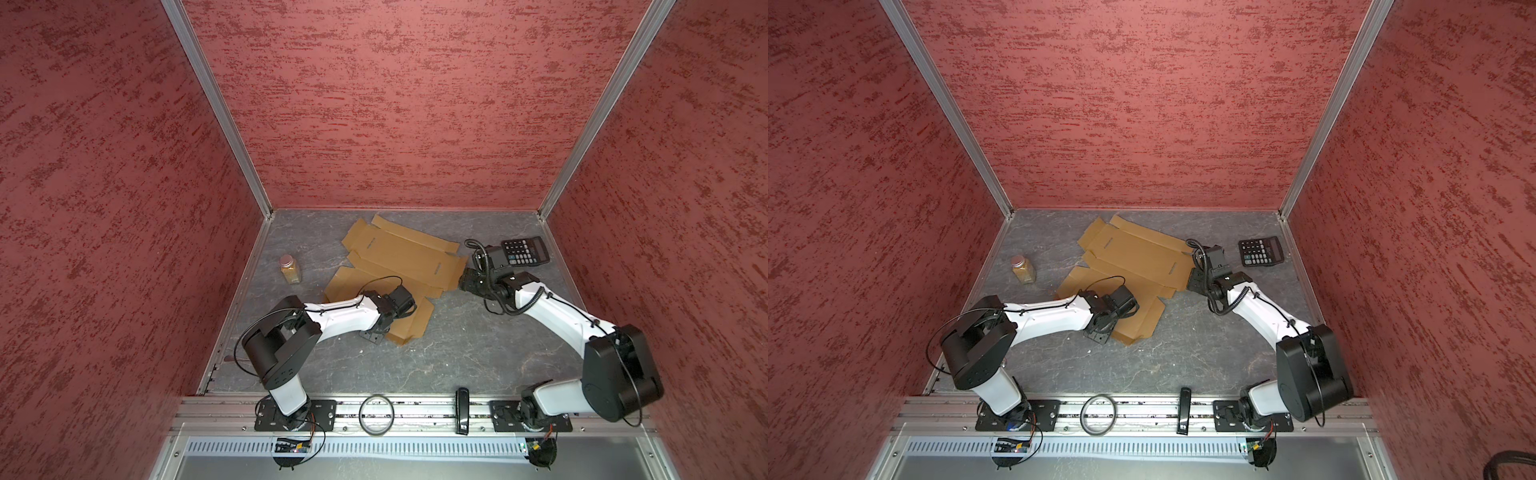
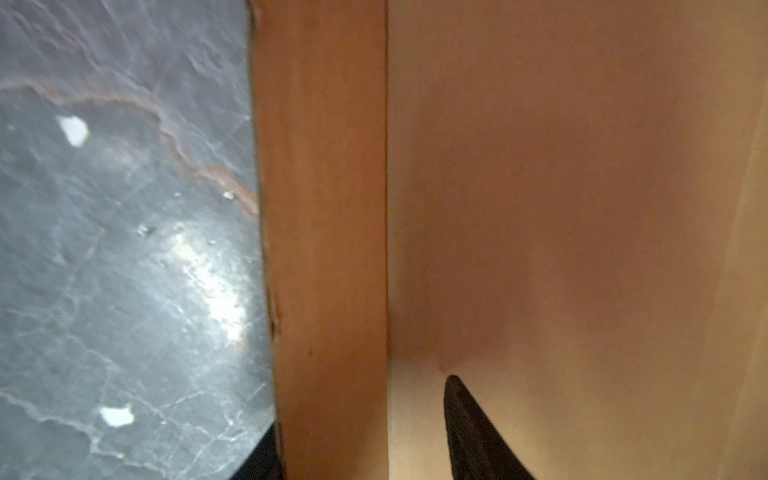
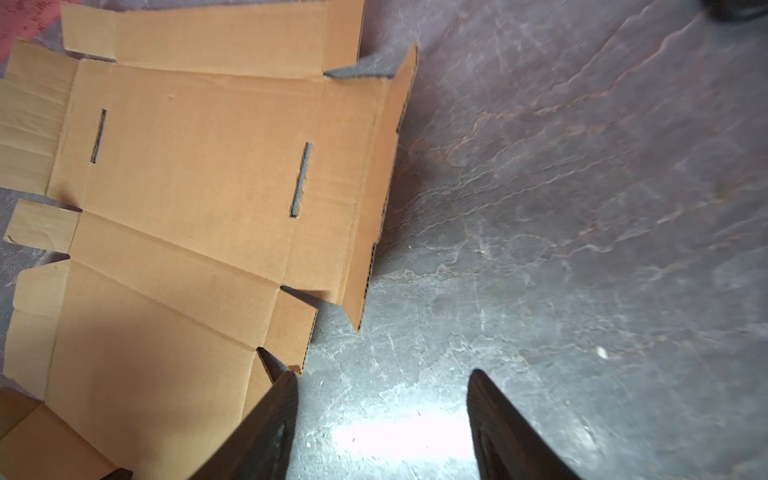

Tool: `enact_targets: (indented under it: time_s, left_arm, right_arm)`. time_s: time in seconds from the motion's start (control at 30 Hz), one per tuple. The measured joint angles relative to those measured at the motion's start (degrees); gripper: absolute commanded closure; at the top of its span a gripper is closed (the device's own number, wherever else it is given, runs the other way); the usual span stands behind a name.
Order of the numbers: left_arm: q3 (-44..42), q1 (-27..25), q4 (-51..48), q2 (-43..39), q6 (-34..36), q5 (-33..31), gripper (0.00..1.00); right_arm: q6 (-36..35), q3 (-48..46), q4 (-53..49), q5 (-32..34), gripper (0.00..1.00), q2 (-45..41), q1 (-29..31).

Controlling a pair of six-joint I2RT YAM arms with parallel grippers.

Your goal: Fold the paper box

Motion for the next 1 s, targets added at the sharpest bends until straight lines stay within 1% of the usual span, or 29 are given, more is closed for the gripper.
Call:
enact_targets:
  time_s: [0.1, 0.27, 0.4, 0.5, 0.63, 0.77, 0.83, 0.93, 1.0]
  left_arm:
    - [0.00, 0.00, 1.01, -0.72, 1.46, 0.13, 0.40]
    - [-0.37, -0.31, 2.95, -2.64, 4.37, 0.15, 0.28]
    - [-0.72, -2.71, 4.17, -4.22, 6.82, -0.22, 0.19]
    - [-1.33, -4.15, 4.59, -6.03, 9.01, -0.09, 0.15]
    - [-4.26, -4.81, 4.57, -10.67, 10.95, -0.57, 0.14]
    - [-7.80, -5.18, 2.49, -18.45, 13.40, -2.54, 0.14]
    - [-8.15, -5.03, 1.01, -22.03, 15.45, -3.67, 0.12]
    - [-8.17, -3.23, 0.46, -26.53, 21.18, -4.42, 0.11]
    - [-8.17, -0.11, 0.96, -29.03, 26.88, -3.93, 0.11]
  right_arm:
    - [0.59, -0.74, 3.02, -1.22, 0.40, 3.45, -0.04]
    - [0.83, -1.40, 6.47, -3.04, 0.41, 8.07, -0.04]
    - [0.81, -1.18, 8.24, -3.17, 0.42, 9.73, -0.04]
    - [0.76, -0.46, 8.98, -3.21, 0.42, 11.23, -0.04]
    - [0.59, 1.07, 9.57, -3.23, 0.45, 12.92, -0.04]
    - [0.57, 2.27, 10.25, -3.17, 0.47, 13.77, -0.04]
    - [0.57, 2.82, 10.25, -3.04, 0.48, 13.81, -0.04]
    - [0.17, 4.50, 10.19, -2.60, 0.51, 14.40, -0.04]
    - [-0.31, 6.78, 9.97, -2.43, 0.54, 15.89, -0.04]
